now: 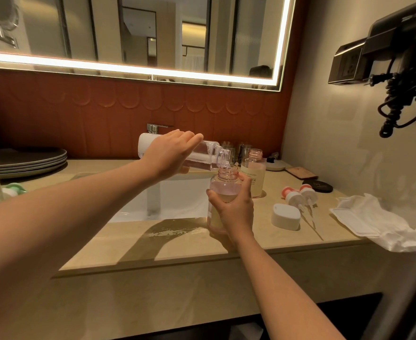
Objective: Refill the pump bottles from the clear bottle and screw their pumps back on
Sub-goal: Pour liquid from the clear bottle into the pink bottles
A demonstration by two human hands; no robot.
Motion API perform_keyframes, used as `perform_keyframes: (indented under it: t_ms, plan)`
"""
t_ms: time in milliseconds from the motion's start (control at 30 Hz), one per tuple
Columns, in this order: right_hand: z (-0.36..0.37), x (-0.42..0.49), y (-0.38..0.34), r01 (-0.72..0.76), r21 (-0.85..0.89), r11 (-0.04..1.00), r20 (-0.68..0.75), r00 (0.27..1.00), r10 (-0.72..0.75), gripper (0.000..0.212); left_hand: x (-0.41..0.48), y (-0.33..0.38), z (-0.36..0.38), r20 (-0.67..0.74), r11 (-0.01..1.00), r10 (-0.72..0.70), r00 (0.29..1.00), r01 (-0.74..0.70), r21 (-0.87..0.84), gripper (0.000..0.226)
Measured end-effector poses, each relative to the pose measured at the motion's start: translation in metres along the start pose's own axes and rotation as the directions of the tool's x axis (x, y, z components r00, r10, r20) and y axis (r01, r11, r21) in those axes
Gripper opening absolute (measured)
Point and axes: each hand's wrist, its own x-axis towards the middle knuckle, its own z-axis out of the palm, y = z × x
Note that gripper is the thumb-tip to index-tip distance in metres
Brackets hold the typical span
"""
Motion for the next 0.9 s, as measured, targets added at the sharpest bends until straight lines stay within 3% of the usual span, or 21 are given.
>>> perform_keyframes:
  t_ms: [900]
  plan:
    - [-0.0009, -0.0004, -0.0013, -0.007, -0.005, 1.0, 0.003, 1.0, 0.007, 0.075, 0.0009, -0.0013, 0.0013, -0.015, 1.0, 0.003, 1.0, -0.003, 0.0, 0.065]
